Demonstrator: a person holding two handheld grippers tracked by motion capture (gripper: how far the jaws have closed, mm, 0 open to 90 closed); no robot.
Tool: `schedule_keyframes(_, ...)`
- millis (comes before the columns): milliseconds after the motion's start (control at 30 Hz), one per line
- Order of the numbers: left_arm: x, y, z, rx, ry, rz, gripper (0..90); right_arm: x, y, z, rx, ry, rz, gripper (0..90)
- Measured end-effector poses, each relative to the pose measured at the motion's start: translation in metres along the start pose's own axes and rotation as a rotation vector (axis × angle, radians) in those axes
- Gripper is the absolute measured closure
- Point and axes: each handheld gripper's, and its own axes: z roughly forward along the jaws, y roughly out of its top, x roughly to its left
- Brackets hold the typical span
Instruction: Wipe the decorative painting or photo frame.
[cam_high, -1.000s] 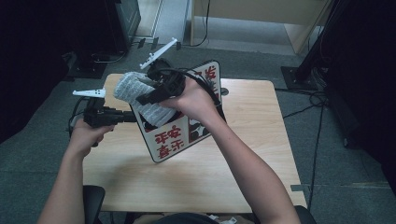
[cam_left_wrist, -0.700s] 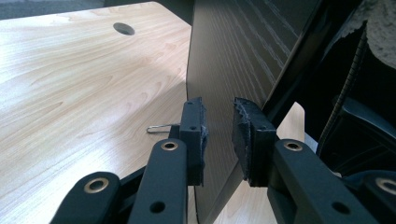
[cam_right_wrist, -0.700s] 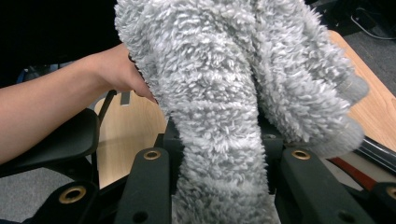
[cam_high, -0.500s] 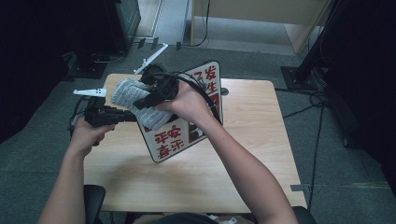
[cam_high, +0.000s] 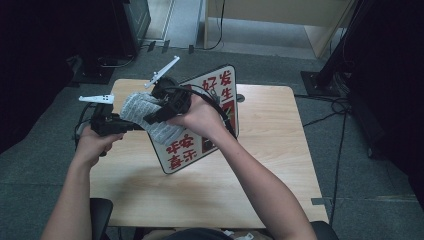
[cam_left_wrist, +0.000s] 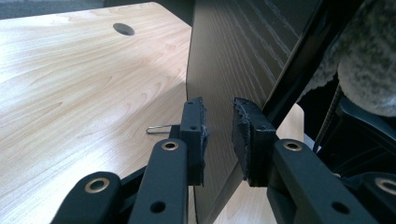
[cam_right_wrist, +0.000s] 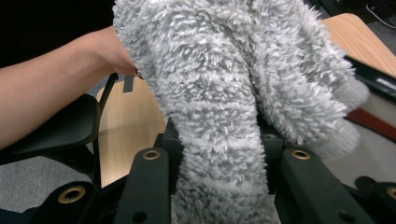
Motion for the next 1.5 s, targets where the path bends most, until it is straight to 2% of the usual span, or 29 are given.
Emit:
schedule_keyframes(367, 0.0, 0.0, -0.001, -0.005, -0.006, -0.014, 74.8, 0.0, -0.01, 0.008, 0.007, 0.009, -0.02, 66.3)
schedule_keyframes(1500, 0.0, -0.001, -0.001, 0.0, -0.011, -0.009, 77.0, -0.002, -0.05, 0.037, 0.034, 0.054, -0.001, 66.2)
